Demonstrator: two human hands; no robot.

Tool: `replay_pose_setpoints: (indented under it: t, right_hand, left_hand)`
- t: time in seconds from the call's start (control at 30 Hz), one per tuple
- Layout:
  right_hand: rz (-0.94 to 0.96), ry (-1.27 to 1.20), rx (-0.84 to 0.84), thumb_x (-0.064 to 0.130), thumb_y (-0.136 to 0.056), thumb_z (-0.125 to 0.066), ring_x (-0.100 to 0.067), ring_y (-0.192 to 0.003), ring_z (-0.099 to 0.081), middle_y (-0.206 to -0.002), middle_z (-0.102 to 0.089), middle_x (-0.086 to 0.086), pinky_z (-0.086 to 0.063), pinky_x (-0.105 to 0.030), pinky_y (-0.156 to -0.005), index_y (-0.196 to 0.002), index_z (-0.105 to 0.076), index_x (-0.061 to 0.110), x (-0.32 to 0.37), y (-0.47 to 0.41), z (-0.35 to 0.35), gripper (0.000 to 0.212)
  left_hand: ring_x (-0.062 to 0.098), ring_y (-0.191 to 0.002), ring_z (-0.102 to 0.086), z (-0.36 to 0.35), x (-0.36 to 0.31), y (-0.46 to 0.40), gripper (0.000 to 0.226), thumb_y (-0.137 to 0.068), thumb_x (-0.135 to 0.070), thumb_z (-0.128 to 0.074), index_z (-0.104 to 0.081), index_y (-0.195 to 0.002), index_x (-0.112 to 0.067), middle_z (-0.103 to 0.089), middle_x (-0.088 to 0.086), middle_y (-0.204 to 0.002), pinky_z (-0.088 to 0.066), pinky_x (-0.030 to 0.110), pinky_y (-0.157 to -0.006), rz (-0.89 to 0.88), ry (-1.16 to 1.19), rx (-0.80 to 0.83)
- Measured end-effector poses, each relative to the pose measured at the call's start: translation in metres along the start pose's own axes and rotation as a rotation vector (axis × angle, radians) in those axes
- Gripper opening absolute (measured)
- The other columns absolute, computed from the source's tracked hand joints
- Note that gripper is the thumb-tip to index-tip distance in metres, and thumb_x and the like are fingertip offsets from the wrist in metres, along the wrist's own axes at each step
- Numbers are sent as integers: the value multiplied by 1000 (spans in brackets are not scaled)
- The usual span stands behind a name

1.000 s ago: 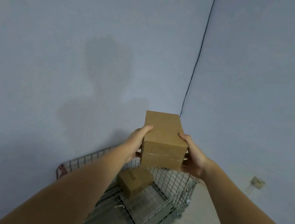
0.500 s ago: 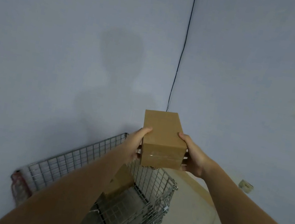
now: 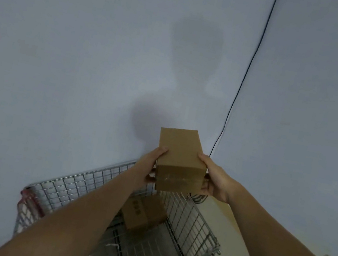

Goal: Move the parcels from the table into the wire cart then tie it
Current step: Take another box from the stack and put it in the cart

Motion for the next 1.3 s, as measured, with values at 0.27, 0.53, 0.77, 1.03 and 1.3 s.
replay_pose_setpoints:
  t: [0.27, 0.53, 0.77, 1.03, 1.3]
  right_hand:
    - [-86, -14, 58, 68, -85, -64, -39, -108, -71, -124, -69, -19, -60, -55, -91, -122, -65, 20, 12, -112, 20, 60]
    - [-213, 58, 105, 65, -90, -61, -34, -109, -67, -120, -69, -10, -57, -51, -97, -112, -62, 25, -18, -250, 36, 45]
    - [-319, 178, 65, 59, -100, -51, -15, -97, -67, -113, -68, 3, -57, -26, -63, -128, -56, 25, -105, -348, 20, 44]
    - [-443, 249, 56, 47, -99, -59, -27, -117, -61, -142, -57, -6, -52, -49, -105, -152, -41, 24, -260, -464, -23, 61]
    - [-397, 387, -205, 34, -93, -67, -37, -123, -56, -150, -46, -16, -52, -49, -100, -153, -36, 17, -377, -564, -10, 70]
  left_hand:
    - [25, -93, -73, 5, -3, -81, 77, -77, -66, -72, -50, -142, -30, -70, 6, -118, -62, 37, -65, -18, 74, -137]
    - [23, -101, -67, 23, 42, -192, 62, -84, -62, -69, -50, -125, -19, -65, 4, -115, -58, 53, -90, 45, 9, -424]
    - [16, -90, -69, 68, 134, -270, 41, -93, -50, -66, -59, -120, -21, -69, 0, -107, -58, 25, -61, 182, -2, -589]
    - [23, -93, -67, 135, 301, -372, 41, -101, -44, -54, -65, -130, -17, -69, 2, -103, -54, 36, -82, 302, -90, -667]
    - [3, -73, -60, 172, 435, -473, 36, -97, -45, -59, -65, -120, -17, -69, -5, -92, -40, 20, -55, 362, -228, -699]
Point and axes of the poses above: each hand's wrist, its own y-axis away from the middle knuckle, its own z-axis out of the back of the hand, x = y × z, the point moved 7 cm from there along -y, towards the middle knuckle
